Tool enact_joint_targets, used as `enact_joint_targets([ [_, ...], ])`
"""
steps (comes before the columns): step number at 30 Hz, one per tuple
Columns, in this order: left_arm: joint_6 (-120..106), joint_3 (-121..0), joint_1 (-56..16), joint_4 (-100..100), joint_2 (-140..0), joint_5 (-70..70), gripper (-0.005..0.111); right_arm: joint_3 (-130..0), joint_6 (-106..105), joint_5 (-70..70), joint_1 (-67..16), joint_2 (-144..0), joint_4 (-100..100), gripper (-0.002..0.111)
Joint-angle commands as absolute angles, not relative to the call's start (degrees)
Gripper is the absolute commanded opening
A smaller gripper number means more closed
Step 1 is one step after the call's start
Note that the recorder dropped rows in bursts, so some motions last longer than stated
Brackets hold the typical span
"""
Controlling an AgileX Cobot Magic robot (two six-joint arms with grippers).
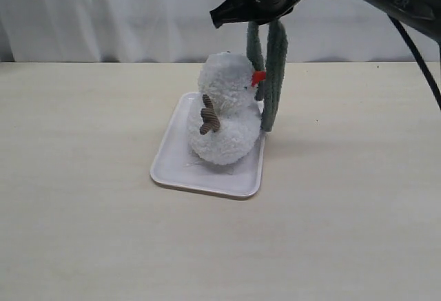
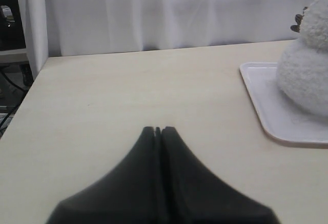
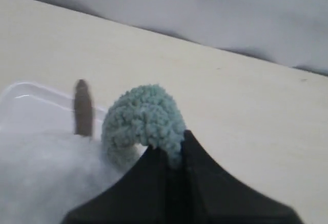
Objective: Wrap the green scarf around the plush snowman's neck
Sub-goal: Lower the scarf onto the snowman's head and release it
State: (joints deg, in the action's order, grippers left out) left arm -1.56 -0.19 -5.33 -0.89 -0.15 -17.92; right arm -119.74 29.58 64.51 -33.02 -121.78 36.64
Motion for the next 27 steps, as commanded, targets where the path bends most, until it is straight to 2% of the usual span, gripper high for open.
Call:
enact_joint_targets([
  [1, -1.43, 0.0, -5.7, -0.74, 0.0, -17.47, 0.0, -119.96, 24.95, 59.54, -32.84, -122.63, 22.75, 0.004],
  [13, -1.43, 0.0, -5.7, -0.74, 0.0, -17.47, 0.0, -119.96, 22.63, 58.28, -32.84, -124.44, 10.01, 0.004],
  [21, -1.43, 0.0, -5.7, -0.74, 0.0, -17.47, 0.0, -119.96, 22.63, 58.29, -32.84, -124.44, 10.27, 0.005],
  [23, -1.43, 0.0, -5.7, -0.74, 0.0, -17.47, 0.0, -119.96, 22.63, 58.57, -32.84, -124.44, 10.27, 0.008],
  [27, -1.43, 0.0, -5.7, -0.74, 0.0, -17.47, 0.0, -119.96, 22.63, 58.6, -32.84, -124.19, 9.66, 0.02],
])
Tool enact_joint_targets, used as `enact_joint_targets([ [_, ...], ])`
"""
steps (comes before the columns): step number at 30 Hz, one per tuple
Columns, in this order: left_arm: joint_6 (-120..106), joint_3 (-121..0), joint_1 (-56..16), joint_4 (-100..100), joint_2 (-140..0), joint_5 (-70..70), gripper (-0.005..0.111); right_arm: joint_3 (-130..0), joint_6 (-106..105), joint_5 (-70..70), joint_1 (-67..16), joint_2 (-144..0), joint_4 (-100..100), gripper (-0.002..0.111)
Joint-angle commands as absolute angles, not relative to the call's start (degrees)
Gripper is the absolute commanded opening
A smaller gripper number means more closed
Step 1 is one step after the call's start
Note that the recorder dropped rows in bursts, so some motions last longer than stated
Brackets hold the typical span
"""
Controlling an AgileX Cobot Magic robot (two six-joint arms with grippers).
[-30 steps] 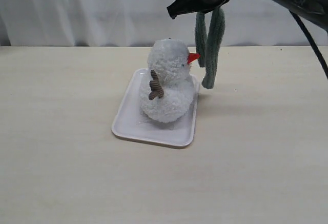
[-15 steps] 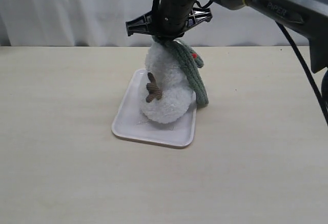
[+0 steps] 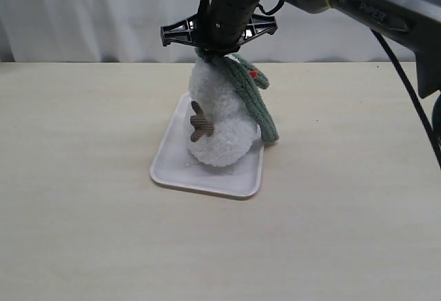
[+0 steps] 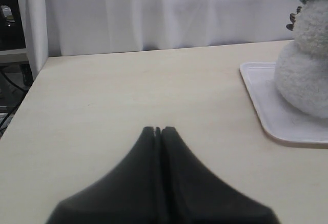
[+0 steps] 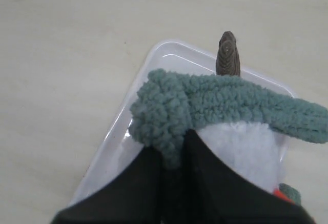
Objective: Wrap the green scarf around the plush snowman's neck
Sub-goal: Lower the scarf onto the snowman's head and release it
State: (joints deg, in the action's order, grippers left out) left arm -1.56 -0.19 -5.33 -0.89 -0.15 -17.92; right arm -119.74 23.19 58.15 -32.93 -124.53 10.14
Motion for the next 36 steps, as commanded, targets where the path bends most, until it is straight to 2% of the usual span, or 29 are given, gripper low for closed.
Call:
enact_joint_targets([
  [1, -1.43, 0.0, -5.7, -0.74, 0.0, -17.47, 0.0, -119.96, 22.63, 58.6, -32.84, -123.94, 9.66, 0.023],
  [7, -1.43, 0.0, -5.7, -0.74, 0.0, -17.47, 0.0, -119.96, 22.63, 58.7, -32.84, -121.89, 9.66, 0.035],
  [12, -1.43, 0.0, -5.7, -0.74, 0.0, -17.47, 0.0, -119.96, 21.2, 61.96, -32.84, -121.16, 9.66, 0.05],
  [15, -1.43, 0.0, -5.7, -0.74, 0.0, -17.47, 0.0, -119.96, 20.51, 64.64, -32.84, -121.16, 9.8, 0.054],
  [36, -1.43, 0.0, -5.7, -0.74, 0.0, -17.47, 0.0, -118.7, 15.43, 69.96, -32.84, -115.04, 9.49, 0.054],
])
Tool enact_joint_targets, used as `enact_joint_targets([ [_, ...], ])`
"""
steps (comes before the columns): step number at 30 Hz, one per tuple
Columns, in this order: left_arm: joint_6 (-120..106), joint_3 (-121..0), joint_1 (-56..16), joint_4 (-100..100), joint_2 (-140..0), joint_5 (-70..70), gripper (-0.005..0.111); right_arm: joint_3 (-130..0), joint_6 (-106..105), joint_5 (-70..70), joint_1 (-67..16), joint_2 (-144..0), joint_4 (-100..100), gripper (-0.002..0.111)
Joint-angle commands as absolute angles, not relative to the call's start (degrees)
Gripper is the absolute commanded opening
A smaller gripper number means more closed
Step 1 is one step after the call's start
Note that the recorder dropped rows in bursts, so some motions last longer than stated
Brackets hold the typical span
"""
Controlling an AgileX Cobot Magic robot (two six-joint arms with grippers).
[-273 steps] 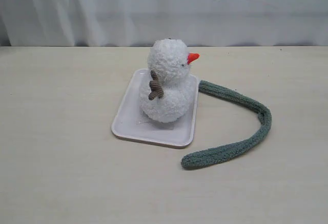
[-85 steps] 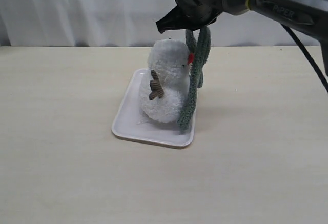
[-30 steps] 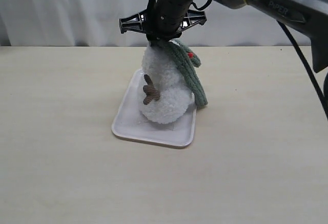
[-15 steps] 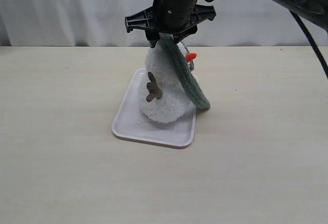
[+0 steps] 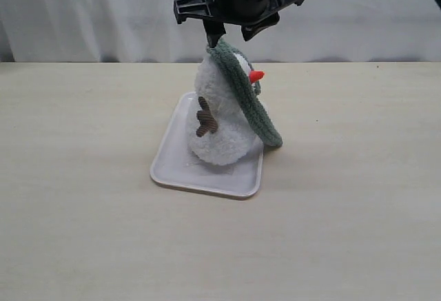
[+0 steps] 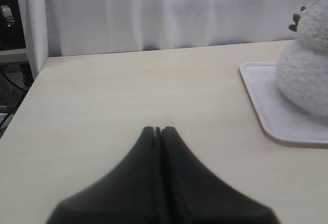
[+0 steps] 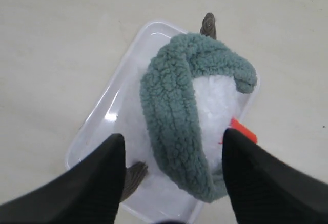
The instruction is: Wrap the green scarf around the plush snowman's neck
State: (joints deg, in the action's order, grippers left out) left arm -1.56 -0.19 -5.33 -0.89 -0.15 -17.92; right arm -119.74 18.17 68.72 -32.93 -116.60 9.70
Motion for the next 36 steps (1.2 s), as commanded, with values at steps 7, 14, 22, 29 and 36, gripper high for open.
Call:
enact_joint_targets([
  [7, -1.43, 0.0, -5.7, -0.74, 0.0, -17.47, 0.0, -110.53, 15.83, 69.96, -32.84, -113.4, 10.01, 0.054],
  [14, -1.43, 0.0, -5.7, -0.74, 0.0, -17.47, 0.0, -102.86, 16.93, 66.7, -32.84, -113.4, 9.82, 0.053],
  [22, -1.43, 0.0, -5.7, -0.74, 0.0, -17.47, 0.0, -98.31, 16.93, 57.69, -32.84, -113.4, 9.82, 0.03],
  [29, -1.43, 0.0, -5.7, -0.74, 0.0, -17.47, 0.0, -98.31, 16.7, 54.89, -32.84, -113.3, 9.94, 0.004],
  [36, -1.43, 0.0, -5.7, -0.74, 0.0, -17.47, 0.0, -98.53, 16.7, 53.9, -32.84, -112.03, 9.4, 0.004],
])
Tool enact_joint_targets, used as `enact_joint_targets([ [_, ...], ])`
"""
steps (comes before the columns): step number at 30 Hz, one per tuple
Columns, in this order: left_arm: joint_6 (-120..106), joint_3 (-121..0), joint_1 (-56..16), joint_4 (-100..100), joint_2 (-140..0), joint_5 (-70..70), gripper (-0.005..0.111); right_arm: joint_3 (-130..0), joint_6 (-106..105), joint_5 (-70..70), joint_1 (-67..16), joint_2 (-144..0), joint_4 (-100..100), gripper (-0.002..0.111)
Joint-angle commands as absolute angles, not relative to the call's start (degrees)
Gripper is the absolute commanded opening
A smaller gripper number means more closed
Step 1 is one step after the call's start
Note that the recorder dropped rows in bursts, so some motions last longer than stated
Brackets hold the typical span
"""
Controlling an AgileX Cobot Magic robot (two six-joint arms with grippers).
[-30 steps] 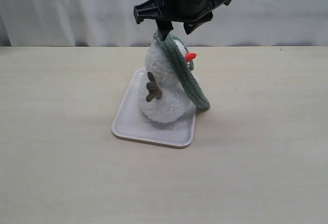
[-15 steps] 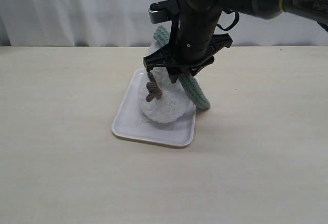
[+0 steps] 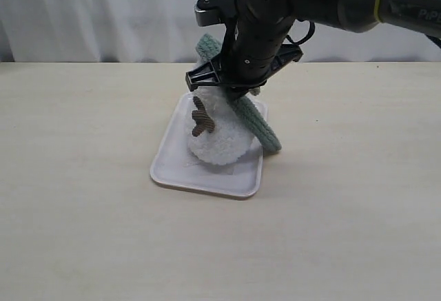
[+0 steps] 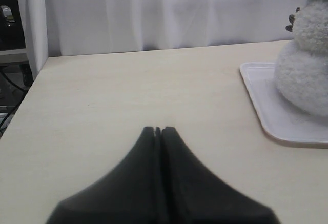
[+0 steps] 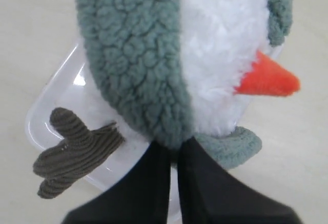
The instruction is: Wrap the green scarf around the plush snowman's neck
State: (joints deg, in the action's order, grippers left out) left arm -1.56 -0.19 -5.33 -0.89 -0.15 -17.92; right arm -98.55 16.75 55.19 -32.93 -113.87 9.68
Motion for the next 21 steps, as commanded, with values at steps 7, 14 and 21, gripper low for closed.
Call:
enact_joint_targets([
  [7, -1.43, 0.0, -5.7, -0.74, 0.0, -17.47, 0.0, -98.53, 16.7, 53.63, -32.84, -108.81, 8.08, 0.004],
  [14, -1.43, 0.0, -5.7, -0.74, 0.0, -17.47, 0.0, -98.42, 9.64, 53.81, -32.84, -108.61, -1.32, 0.004],
  [21, -1.43, 0.0, -5.7, -0.74, 0.0, -17.47, 0.0, -98.42, 9.55, 54.17, -32.84, -112.67, -2.14, 0.004],
])
